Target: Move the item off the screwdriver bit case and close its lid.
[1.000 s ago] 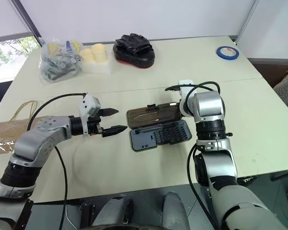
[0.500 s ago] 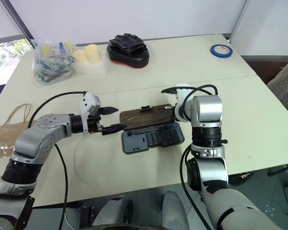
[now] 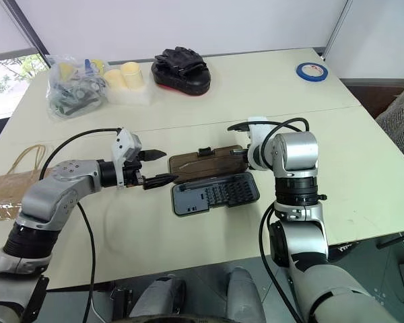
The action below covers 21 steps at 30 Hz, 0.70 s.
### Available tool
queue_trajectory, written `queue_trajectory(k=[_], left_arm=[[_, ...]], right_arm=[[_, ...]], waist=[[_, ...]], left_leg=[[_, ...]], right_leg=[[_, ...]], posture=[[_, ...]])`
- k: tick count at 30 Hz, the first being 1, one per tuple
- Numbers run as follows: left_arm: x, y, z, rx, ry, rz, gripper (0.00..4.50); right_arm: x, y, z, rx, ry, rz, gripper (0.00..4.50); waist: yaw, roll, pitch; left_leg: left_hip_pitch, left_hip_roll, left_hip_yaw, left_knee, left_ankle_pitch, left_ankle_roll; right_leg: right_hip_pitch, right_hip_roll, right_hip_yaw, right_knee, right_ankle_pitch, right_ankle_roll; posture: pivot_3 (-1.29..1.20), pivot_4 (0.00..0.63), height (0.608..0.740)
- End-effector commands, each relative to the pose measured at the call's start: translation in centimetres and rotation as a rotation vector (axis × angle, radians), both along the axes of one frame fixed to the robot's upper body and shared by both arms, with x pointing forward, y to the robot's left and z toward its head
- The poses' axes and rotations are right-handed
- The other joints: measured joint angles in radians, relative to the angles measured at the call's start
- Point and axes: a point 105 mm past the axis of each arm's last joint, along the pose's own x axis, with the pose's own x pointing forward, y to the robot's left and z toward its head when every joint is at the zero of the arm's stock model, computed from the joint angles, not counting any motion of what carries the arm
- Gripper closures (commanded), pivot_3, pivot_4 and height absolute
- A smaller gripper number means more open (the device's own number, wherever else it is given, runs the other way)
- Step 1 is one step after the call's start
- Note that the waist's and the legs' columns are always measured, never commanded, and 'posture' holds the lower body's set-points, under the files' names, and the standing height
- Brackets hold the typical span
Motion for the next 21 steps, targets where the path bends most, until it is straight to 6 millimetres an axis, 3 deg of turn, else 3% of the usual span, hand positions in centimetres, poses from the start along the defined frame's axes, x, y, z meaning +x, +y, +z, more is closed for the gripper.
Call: queue_trajectory(k=[1, 3, 9, 10, 17, 21], left_arm=[[0.0, 0.0, 1.4, -0.014, -0.059, -0.007, 0.00], [-0.1, -0.1, 1.4, -0.014, -0.059, -0.009, 0.00], [-0.9, -1.0, 1.9, -0.090, -0.005, -0.074, 0.00], [-1.1, -1.1, 1.9, -0.097, 0.001, -0.084, 0.00], [-2.6, -1.5, 2.8, -0.150, 0.049, -0.171, 0.00], [-4.2, -2.0, 2.1, -0.122, 0.093, -0.260, 0.00]], right_arm=[[-0.1, 0.4, 1.0, -0.005, -0.042, 0.040, 4.20], [-0.2, 0.4, 1.0, -0.009, -0.045, 0.047, 3.57], [-0.2, 0.3, 1.9, -0.041, -0.085, 0.062, 0.42], [-0.1, 0.3, 2.0, -0.047, -0.094, 0.064, 0.10], [0.6, -0.4, 6.2, -0.080, -0.340, 0.141, 0.10], [0.9, -0.8, 8.1, -0.082, -0.457, 0.196, 0.10]], waist=[[0.000, 0.000, 0.000], [0.000, 0.000, 0.000], [0.001, 0.000, 0.000], [0.001, 0.000, 0.000], [0.001, 0.000, 0.000], [0.001, 0.000, 0.000]], left_leg=[[0.000, 0.000, 0.000, 0.000, 0.000, 0.000], [0.000, 0.000, 0.000, 0.000, 0.000, 0.000], [0.000, 0.000, 0.000, 0.000, 0.000, 0.000], [-0.001, 0.000, 0.000, 0.001, 0.000, 0.000], [-0.001, 0.000, 0.000, 0.001, 0.000, 0.000], [-0.001, 0.000, 0.000, 0.001, 0.000, 0.000]], right_leg=[[0.000, 0.000, 0.000, 0.000, 0.000, 0.000], [0.000, 0.000, 0.000, 0.000, 0.000, 0.000], [0.000, 0.000, 0.000, 0.000, 0.000, 0.000], [0.000, 0.000, 0.000, 0.000, 0.000, 0.000], [-0.001, 0.000, 0.000, 0.000, 0.000, 0.000], [-0.001, 0.000, 0.000, 0.000, 0.000, 0.000]], posture=[[0.00, 0.150, 0.740], [0.00, 0.150, 0.740], [0.00, 0.150, 0.740], [0.00, 0.150, 0.740], [0.00, 0.150, 0.740], [0.00, 0.150, 0.740]])
